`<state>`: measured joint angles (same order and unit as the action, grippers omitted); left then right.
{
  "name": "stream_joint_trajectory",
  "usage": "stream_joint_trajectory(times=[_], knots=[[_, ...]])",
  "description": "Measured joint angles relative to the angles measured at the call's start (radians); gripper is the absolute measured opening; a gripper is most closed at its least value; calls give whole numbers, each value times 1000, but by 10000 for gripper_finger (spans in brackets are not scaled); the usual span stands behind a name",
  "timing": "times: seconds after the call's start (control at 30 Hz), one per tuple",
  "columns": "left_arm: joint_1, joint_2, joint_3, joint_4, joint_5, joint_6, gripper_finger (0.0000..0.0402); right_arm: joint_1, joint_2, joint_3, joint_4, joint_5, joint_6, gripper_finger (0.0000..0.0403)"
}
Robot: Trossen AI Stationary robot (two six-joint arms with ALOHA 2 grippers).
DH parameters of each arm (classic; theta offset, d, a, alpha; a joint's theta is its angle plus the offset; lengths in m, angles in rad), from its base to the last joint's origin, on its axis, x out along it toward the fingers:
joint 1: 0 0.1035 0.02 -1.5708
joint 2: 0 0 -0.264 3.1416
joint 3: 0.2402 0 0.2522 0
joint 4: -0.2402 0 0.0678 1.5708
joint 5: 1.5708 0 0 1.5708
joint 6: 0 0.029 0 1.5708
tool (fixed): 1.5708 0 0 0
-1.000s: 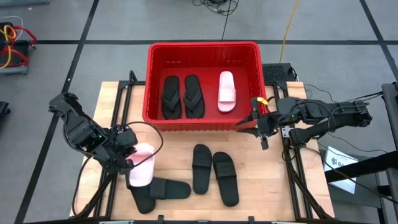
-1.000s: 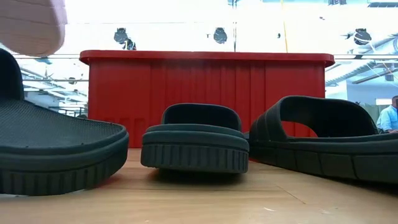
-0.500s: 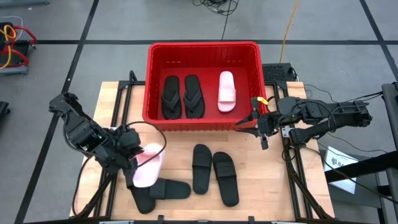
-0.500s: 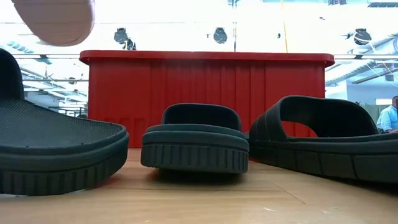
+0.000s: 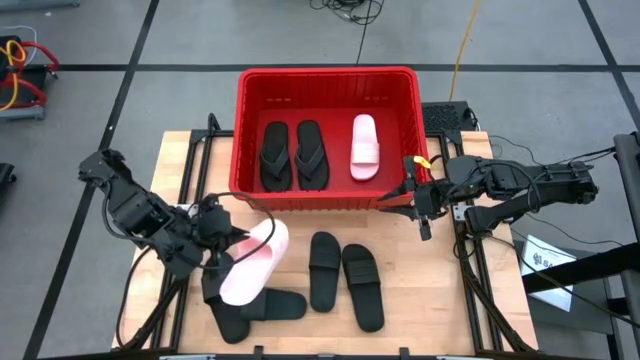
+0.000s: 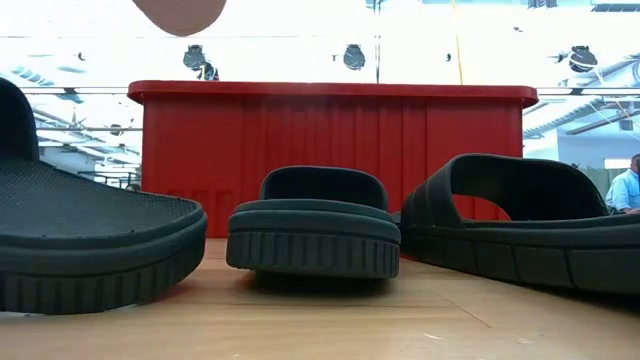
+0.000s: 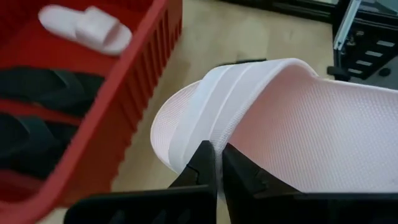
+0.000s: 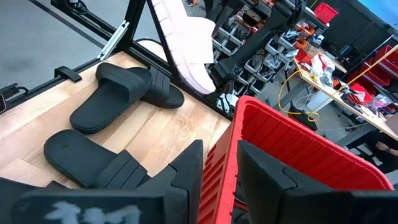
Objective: Pick and place slides into bin
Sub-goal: Put the pink slide into the red bin
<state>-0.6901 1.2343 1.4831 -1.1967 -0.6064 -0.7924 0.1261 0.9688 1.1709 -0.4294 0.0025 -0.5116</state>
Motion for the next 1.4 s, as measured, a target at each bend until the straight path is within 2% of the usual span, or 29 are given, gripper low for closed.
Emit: stream_joint_trajectory(times=[0.17,0.4,0.5,0.63,0.83,0.93,1.1,1.4], knots=[[46,0,0,89,-11,153,0,0,0,0,0,-2,-5,89],[101,0,0,335,-15,524,0,0,13,0,0,-4,-20,89],[136,0,0,441,14,659,0,0,31,0,9,-4,-58,89],[189,0,0,573,114,796,0,0,70,0,65,-4,-129,89],[262,4,0,625,247,836,0,0,128,0,257,-7,-214,89],[280,4,0,625,265,835,0,0,153,0,317,-12,-246,90],[298,4,0,626,277,836,0,1,202,0,374,-91,-292,90],[299,4,0,627,291,833,0,6,258,0,517,-108,-288,98]])
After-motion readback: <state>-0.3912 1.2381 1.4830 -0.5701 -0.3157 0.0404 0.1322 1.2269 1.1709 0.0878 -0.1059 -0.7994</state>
